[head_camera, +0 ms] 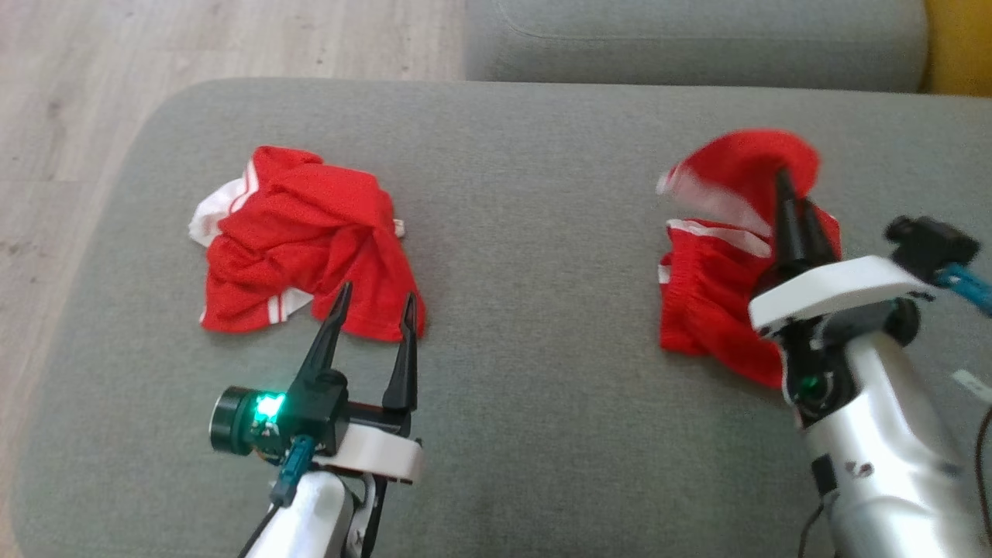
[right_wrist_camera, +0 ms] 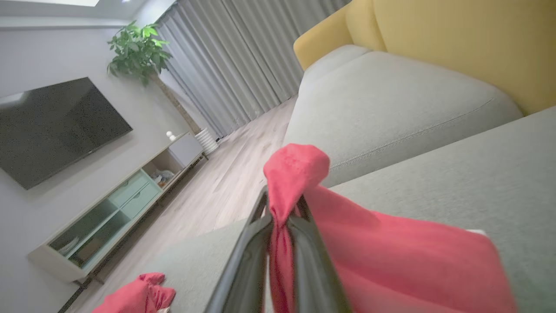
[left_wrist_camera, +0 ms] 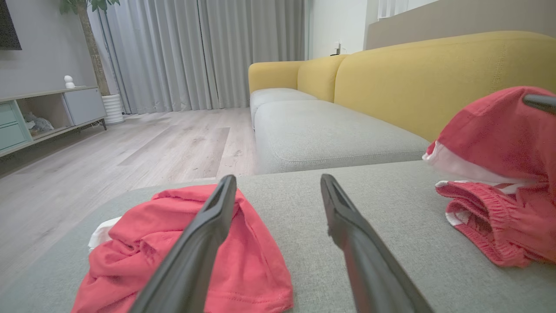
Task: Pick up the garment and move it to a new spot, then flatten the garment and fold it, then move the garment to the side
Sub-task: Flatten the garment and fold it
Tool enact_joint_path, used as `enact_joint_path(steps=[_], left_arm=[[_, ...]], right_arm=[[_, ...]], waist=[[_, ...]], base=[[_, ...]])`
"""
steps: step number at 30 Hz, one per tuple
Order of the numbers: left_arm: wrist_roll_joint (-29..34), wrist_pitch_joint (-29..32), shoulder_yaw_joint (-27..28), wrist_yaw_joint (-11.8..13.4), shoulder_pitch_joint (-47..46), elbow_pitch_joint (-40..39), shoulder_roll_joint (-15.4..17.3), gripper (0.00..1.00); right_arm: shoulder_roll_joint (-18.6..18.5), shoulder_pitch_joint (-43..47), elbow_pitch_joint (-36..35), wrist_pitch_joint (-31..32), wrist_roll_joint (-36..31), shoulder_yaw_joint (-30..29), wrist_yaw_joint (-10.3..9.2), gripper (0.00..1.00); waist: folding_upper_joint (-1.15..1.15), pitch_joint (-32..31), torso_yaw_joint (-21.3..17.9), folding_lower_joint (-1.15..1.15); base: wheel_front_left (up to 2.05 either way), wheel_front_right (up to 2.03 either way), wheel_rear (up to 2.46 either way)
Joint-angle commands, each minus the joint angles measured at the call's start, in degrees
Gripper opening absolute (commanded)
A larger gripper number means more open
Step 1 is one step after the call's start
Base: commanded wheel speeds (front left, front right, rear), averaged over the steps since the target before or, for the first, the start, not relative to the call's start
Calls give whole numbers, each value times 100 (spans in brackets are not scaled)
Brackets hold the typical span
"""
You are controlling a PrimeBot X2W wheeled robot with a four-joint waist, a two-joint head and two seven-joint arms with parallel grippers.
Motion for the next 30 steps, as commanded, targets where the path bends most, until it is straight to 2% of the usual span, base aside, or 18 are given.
enact_joint_path(steps=[1,8,13,14,15,21,26,30], left_arm=[[-27,-29,222,-11,-137,-146,53,100],[-51,-29,294,82,-64,-83,118,100],[-88,-29,352,110,-61,-67,185,100],[-89,-29,350,108,-60,-69,196,100],[-92,-29,346,107,-59,-70,201,100],[-106,-29,307,115,-64,-87,192,100],[-116,-29,311,172,-89,-92,180,100],[-121,-29,315,195,-74,-119,173,100]], right_arm=[[67,1,-157,45,20,244,39,0],[-210,358,22,291,22,1254,39,0],[-599,502,353,367,-420,1905,39,0],[-650,498,456,355,-550,1979,39,9],[-672,492,545,344,-658,2052,39,100],[-695,411,657,89,-893,2133,39,100],[-771,409,477,-464,-1248,1605,39,100],[-741,617,124,-702,-1778,883,39,100]], waist=[[0,-48,74,0],[0,-127,198,0],[0,-171,139,0],[0,-181,111,0],[0,-189,83,0],[0,-217,-114,0],[0,-273,-360,0],[0,-339,-540,0]], base=[[0,0,0],[0,0,0],[0,0,0],[0,0,0],[0,0,0],[0,0,0],[0,0,0],[0,0,0]])
